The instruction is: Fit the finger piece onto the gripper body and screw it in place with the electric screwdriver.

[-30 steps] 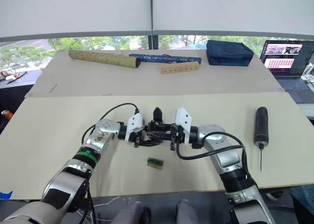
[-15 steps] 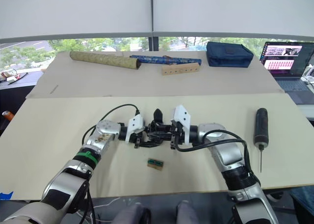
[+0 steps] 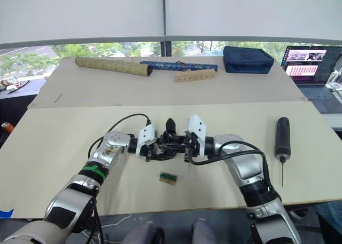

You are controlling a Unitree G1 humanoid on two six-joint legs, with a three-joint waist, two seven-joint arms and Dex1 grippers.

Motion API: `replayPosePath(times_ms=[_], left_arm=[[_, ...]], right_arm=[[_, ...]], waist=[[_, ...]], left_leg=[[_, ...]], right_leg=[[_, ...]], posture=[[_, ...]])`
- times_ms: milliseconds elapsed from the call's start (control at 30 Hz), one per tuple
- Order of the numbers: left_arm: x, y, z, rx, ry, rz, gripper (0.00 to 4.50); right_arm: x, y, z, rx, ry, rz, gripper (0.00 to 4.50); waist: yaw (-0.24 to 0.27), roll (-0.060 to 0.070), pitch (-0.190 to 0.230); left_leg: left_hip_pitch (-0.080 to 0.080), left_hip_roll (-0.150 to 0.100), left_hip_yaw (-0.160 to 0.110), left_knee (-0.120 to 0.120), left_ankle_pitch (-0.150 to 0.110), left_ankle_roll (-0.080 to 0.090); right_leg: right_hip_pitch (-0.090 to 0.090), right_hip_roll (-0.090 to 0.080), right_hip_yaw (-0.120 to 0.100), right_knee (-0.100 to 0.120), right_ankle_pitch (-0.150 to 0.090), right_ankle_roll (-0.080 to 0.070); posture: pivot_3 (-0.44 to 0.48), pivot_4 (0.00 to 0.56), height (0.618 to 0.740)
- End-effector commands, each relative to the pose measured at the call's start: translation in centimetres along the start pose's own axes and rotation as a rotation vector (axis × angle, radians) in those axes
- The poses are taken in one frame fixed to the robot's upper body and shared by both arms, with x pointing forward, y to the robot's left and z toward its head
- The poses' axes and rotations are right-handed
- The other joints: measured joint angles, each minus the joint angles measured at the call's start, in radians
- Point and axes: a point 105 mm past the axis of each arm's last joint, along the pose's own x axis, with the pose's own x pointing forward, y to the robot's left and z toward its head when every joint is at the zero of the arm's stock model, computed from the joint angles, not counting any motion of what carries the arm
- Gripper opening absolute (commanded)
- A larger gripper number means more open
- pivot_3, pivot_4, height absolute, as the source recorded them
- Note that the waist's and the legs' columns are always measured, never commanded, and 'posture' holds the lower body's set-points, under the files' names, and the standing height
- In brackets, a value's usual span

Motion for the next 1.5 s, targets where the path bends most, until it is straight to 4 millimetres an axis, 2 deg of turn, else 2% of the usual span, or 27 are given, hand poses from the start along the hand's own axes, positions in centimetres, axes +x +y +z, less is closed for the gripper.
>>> replayPosePath(times_ms=[33, 67, 233, 367, 467, 600, 667, 767, 967, 1133, 1300, 1500], left_arm=[[-0.1, -0.8, -1.3, -0.034, 0.038, -0.024, 2.31], [-0.1, -0.8, -1.2, -0.038, 0.033, -0.021, 2.31], [-0.2, -0.7, -1.1, -0.041, 0.027, -0.017, 2.31], [-0.3, -0.7, -1.4, -0.042, 0.036, -0.011, 2.31], [-0.3, -0.7, -1.6, -0.046, 0.046, -0.006, 2.31], [-0.3, -0.3, -1.9, -0.080, 0.053, 0.032, 2.31], [-0.2, -0.3, -2.0, -0.093, 0.050, 0.037, 3.34], [-0.4, 0.0, -1.7, -0.149, -0.002, 0.068, 4.45], [-2.9, -0.8, -2.5, -0.109, -0.002, 0.076, 4.45], [-7.1, -1.3, -3.3, -0.090, -0.020, 0.138, 4.45], [-11.1, -3.0, -0.5, 0.002, -0.128, 0.120, 4.45], [-13.4, -3.2, 4.3, 0.058, -0.239, 0.171, 4.45]], right_arm=[[0.0, 0.3, -0.7, 0.005, 0.009, 0.019, 0.91], [0.0, 0.3, -0.3, -0.002, -0.013, 0.021, 1.43], [-0.1, 0.6, 1.8, -0.069, -0.113, 0.033, 3.14], [-0.7, 0.7, 2.1, -0.095, -0.123, 0.030, 4.49], [-1.5, 0.8, 1.9, -0.101, -0.105, 0.029, 4.49], [-2.4, 1.0, 2.8, -0.127, -0.128, 0.027, 4.49], [-3.0, 1.3, 3.8, -0.150, -0.166, 0.036, 4.50], [-4.1, 1.9, 4.8, -0.216, -0.175, 0.046, 4.50], [-7.7, 2.7, 5.2, -0.241, -0.111, -0.024, 4.50], [-12.1, 3.0, 5.3, -0.222, -0.052, -0.206, 4.50], [-18.3, 4.1, 6.0, -0.111, -0.098, -0.565, 4.50], [-25.2, 7.5, 3.5, -0.058, 0.022, -0.937, 4.50]], waist=[[-0.002, 0.000, 0.000], [-0.002, 0.000, 0.000], [-0.002, 0.000, 0.000], [-0.002, 0.000, 0.000], [-0.002, 0.000, 0.000], [-0.001, 0.000, 0.000], [0.000, 0.000, 0.000], [0.004, 0.000, 0.000], [0.006, 0.000, 0.000], [0.001, 0.000, 0.000], [0.010, 0.000, 0.001], [0.051, 0.001, 0.002]], left_leg=[[0.000, 0.000, 0.000, 0.000, 0.000, 0.000], [0.000, 0.000, 0.000, 0.000, 0.000, 0.000], [-0.003, 0.000, 0.000, 0.000, 0.001, -0.001], [-0.003, -0.001, 0.000, 0.000, 0.001, -0.002], [-0.003, -0.001, 0.000, 0.000, 0.000, -0.001], [-0.002, 0.000, 0.000, 0.000, 0.000, 0.000], [-0.002, 0.000, 0.000, 0.000, 0.000, 0.000], [-0.001, 0.000, 0.000, 0.000, 0.000, 0.000], [-0.001, 0.001, 0.000, -0.001, 0.000, 0.000], [-0.001, 0.004, 0.000, -0.003, -0.001, -0.002], [-0.003, 0.005, -0.001, -0.004, -0.002, -0.002], [-0.003, 0.004, -0.003, -0.003, -0.006, -0.004]], right_leg=[[0.000, 0.000, 0.000, 0.000, 0.000, 0.000], [0.000, 0.000, 0.000, 0.000, 0.000, 0.000], [-0.002, 0.000, 0.000, 0.000, 0.000, 0.000], [-0.002, 0.000, 0.000, 0.000, 0.000, 0.000], [-0.002, 0.000, 0.000, 0.000, 0.000, 0.000], [-0.002, 0.000, 0.000, -0.001, 0.000, 0.000], [-0.001, 0.000, 0.000, -0.001, 0.000, 0.000], [0.000, -0.001, 0.000, 0.000, 0.000, 0.000], [-0.001, -0.001, 0.000, -0.001, 0.000, 0.000], [-0.002, -0.005, 0.002, -0.002, -0.001, -0.001], [-0.003, -0.007, 0.006, -0.002, -0.001, -0.003], [0.002, -0.008, 0.007, -0.012, -0.001, -0.003]], posture=[[0.000, 0.150, 0.740], [0.000, 0.150, 0.740], [0.000, 0.150, 0.740], [0.000, 0.150, 0.740], [0.000, 0.150, 0.740], [0.000, 0.150, 0.740], [0.000, 0.150, 0.740], [0.000, 0.150, 0.740], [0.000, 0.150, 0.740], [0.000, 0.150, 0.740], [0.000, 0.150, 0.740], [0.000, 0.150, 0.740]])
